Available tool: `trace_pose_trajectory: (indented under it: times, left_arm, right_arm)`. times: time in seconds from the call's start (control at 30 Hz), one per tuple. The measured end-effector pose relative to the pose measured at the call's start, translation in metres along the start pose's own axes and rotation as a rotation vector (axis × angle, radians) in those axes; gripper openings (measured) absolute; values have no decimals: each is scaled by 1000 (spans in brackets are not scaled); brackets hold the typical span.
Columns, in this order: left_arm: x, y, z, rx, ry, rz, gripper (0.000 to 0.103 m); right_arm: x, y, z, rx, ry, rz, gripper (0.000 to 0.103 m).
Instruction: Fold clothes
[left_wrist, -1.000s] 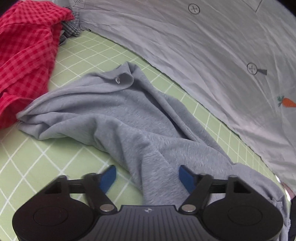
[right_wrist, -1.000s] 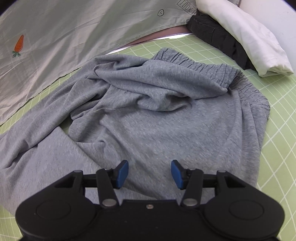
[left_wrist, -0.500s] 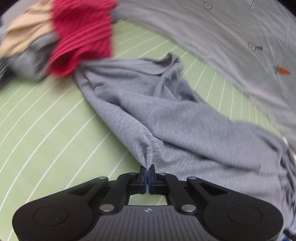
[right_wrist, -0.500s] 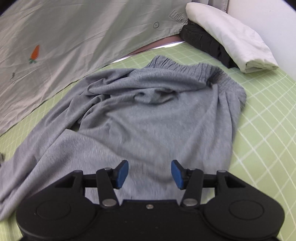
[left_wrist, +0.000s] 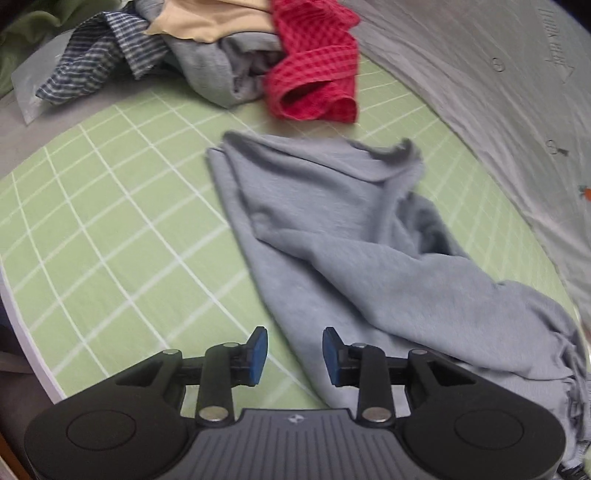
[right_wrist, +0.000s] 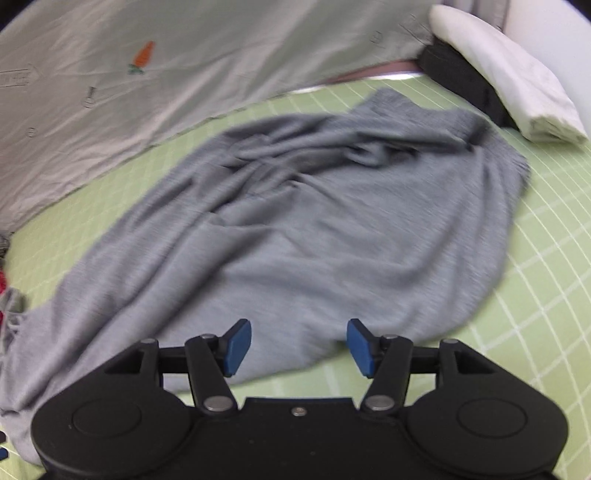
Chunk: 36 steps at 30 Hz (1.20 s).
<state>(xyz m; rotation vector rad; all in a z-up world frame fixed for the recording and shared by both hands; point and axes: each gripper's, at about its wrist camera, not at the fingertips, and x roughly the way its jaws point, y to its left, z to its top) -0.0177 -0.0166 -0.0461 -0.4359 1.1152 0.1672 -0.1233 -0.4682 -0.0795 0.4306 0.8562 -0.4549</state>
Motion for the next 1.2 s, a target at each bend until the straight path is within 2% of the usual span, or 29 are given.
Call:
trace_pose_trajectory:
  times: [0.17,0.27,0.33,0.5,0.57,0.6,0.63,0.7,0.8,0.9,1.0,1.1,1.13,1.2]
  left_arm:
    - [11,15,18,74,13,56,42]
    - [21,22,32,134,16,85,42]
    - [26,22,41,169,3,90,43]
    - [41,16,67,249,-15,116,54]
    - [47,14,75,280,-19,133,62]
    - [49,13,78,290,-22,137,65]
    - [52,13,81,300,-24,141,67]
    - [56,13,87,310,-24,150,77]
    - [59,17,92,291,-12,156,84]
    - [60,18,93,286,-12,159,86]
    - [63,18,92,283,-8,159,94]
    - [65,13,90,301,-10,175,96]
    - [65,14,90,289,-8,173,96]
    - [66,15,92,280,-4,173,96]
  right_arm:
    - [6,46,10,-49,-40,65,58]
    - [15,77,17,-55,-33,121,56]
    - [26,99,20,-57,-17,155,54]
    - [61,142,23,-4,77,195,54]
    - [70,152,23,-14,101,190,54]
    - [74,157,24,-19,113,187,46]
    - [77,160,25,-33,120,192,28]
    - [81,166,29,-61,133,203,4]
    - [85,175,49,-112,135,238,2]
    - [88,189,90,-124,77,306,2]
    - [81,189,142,-18,-83,356,2]
    - [74,188,195,92,-244,404,2]
    - [67,186,204,108,-322,379,2]
    - [62,182,214,105,-373,331,2]
